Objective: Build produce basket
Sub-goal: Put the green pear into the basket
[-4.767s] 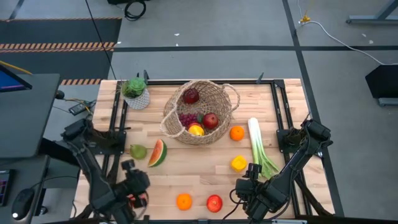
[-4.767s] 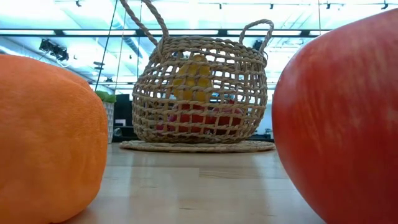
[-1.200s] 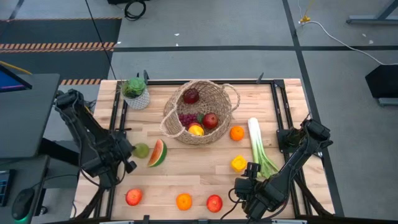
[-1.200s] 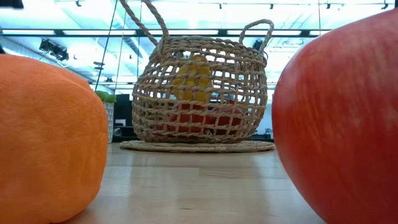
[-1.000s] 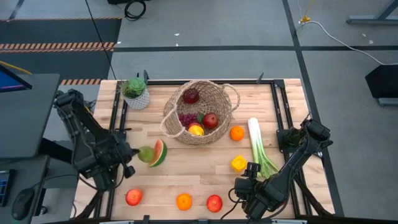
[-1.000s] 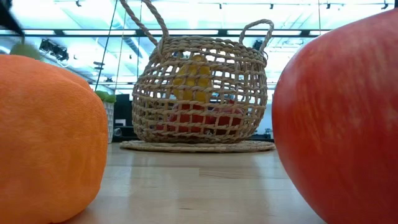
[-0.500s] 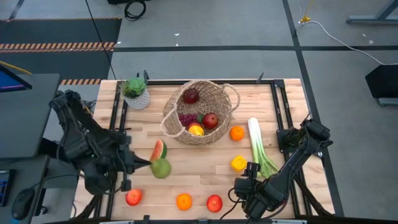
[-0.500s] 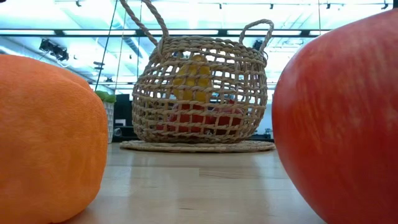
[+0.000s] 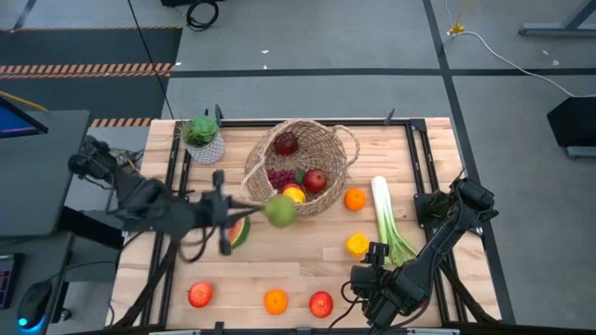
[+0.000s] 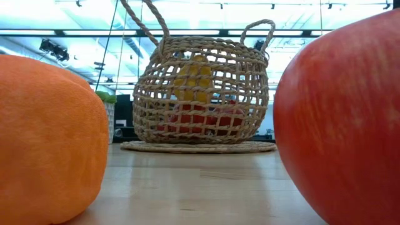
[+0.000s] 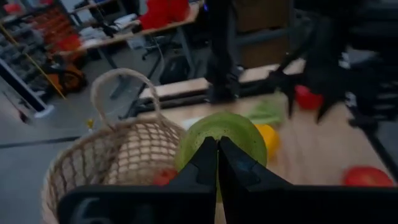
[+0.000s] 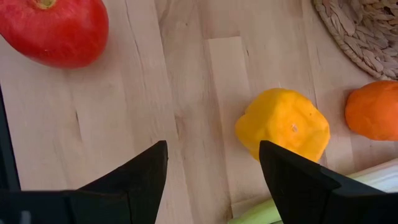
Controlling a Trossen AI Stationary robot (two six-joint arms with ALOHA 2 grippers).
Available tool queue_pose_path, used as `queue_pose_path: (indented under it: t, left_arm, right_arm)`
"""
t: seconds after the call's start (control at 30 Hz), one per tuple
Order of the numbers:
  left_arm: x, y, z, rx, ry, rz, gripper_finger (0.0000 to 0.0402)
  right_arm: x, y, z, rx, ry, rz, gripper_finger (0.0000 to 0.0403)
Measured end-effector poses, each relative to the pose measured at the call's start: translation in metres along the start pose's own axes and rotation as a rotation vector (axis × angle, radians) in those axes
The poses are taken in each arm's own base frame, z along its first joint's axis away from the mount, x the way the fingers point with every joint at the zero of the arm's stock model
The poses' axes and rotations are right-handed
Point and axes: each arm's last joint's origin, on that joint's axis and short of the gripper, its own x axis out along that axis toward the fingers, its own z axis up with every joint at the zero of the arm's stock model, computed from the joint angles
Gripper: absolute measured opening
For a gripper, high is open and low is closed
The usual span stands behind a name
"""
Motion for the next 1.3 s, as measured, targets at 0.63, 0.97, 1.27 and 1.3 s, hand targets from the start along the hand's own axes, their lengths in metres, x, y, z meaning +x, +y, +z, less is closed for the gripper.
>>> queue_pose_path:
  t: [0.63,0.97,1.27,1.3]
  left_arm:
    - [0.106,0.046,-0.012,-0.046,0.062,0.272,0.0006]
    - [0.121,0.044,-0.021,-0.024,0.106,0.284,0.0008]
    - [0.121,0.044,-0.022,-0.039,0.114,0.285,0.001]
    - [0.121,0.044,-0.022,-0.05,0.112,0.285,0.0012]
  right_arm:
    - [0.0,0.0,0.001,0.001,-0.025,-0.014,0.0259]
    - [0.0,0.0,0.001,0.007,-0.03,-0.009,0.0259]
    - [0.0,0.0,0.001,0.007,-0.03,-0.009,0.0259]
    - [0.0,0.0,0.001,0.007,-0.03,-0.009,0.0259]
